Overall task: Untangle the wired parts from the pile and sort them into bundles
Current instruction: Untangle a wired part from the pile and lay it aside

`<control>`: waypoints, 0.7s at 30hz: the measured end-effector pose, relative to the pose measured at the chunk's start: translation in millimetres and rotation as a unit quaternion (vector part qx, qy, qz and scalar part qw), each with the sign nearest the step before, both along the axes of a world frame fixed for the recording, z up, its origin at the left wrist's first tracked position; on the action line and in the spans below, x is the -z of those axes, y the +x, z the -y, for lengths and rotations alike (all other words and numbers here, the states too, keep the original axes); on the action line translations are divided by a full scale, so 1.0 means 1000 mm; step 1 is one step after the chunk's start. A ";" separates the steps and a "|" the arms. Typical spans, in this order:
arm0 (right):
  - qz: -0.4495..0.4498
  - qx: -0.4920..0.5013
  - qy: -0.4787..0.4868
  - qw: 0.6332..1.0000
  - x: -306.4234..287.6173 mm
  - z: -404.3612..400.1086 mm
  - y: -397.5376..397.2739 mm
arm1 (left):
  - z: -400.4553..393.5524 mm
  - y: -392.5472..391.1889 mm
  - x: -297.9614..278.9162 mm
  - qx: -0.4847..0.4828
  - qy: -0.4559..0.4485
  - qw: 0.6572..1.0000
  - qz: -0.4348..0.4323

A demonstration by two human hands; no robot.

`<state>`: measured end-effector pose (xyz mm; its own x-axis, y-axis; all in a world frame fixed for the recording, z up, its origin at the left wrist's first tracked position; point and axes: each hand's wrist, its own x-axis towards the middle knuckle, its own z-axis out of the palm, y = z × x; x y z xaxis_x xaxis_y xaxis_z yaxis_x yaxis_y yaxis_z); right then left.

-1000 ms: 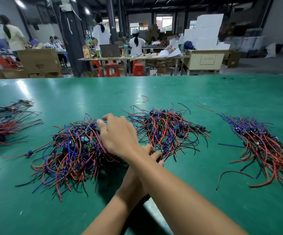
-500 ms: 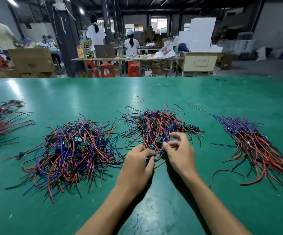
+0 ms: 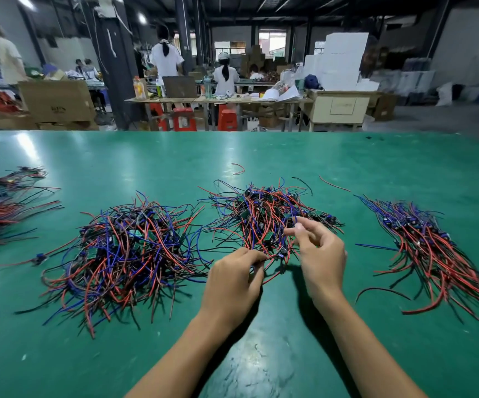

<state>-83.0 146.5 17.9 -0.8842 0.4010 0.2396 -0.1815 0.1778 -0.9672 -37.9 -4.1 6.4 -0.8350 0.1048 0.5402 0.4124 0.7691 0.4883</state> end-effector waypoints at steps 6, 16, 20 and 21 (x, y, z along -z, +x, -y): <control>-0.020 -0.125 0.091 0.988 -0.062 0.069 -0.020 | -0.003 0.003 -0.003 0.001 -0.064 0.998 0.027; -0.156 0.028 0.216 0.964 -0.056 0.051 -0.006 | -0.001 -0.009 0.004 -0.034 0.173 0.984 -0.039; -0.027 0.011 0.203 0.979 0.001 0.011 0.021 | -0.004 -0.007 0.001 -0.022 0.192 0.979 -0.061; 0.018 -0.037 0.158 0.987 0.007 0.006 0.021 | -0.004 -0.007 0.001 -0.012 0.189 0.980 -0.067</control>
